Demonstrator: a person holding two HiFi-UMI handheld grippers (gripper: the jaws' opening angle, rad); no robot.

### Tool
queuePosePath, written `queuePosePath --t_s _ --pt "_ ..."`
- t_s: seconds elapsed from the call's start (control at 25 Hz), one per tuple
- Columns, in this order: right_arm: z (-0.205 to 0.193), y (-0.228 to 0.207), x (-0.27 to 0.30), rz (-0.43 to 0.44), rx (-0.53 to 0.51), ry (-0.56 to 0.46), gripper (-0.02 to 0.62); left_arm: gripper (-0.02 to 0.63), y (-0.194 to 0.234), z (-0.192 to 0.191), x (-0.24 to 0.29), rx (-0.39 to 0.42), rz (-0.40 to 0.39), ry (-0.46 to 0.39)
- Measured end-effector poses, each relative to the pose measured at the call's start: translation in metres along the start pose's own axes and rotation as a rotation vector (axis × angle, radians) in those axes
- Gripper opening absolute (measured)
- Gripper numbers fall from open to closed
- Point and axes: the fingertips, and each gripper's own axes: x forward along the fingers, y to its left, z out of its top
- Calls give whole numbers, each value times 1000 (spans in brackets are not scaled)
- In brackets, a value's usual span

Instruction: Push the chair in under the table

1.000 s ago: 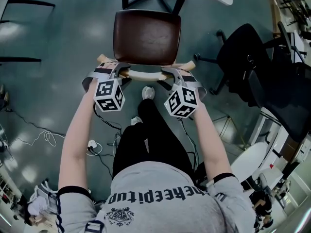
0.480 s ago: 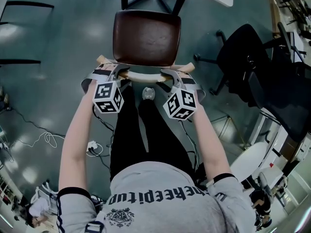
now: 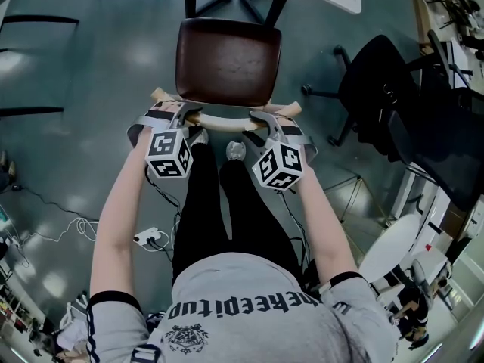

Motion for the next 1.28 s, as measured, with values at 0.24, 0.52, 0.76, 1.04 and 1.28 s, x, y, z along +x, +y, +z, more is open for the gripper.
queuePosePath --t_s 0.24,0.52,0.76,1.04,1.28 --pt "6 -6 7 -13 22 18 196 209 10 -7 -1 27 -7 -14" --pt "15 -23 15 -28 54 32 196 209 32 -16 -1 59 -23 -23" --pt "20 -36 23 -47 82 45 198 209 49 -21 0 87 -33 -34" --pt "34 -53 33 -72 116 59 199 209 72 -33 -3 122 -46 -44" --pt "37 -71 44 -94 140 74 201 209 94 -40 2 151 -53 -56"
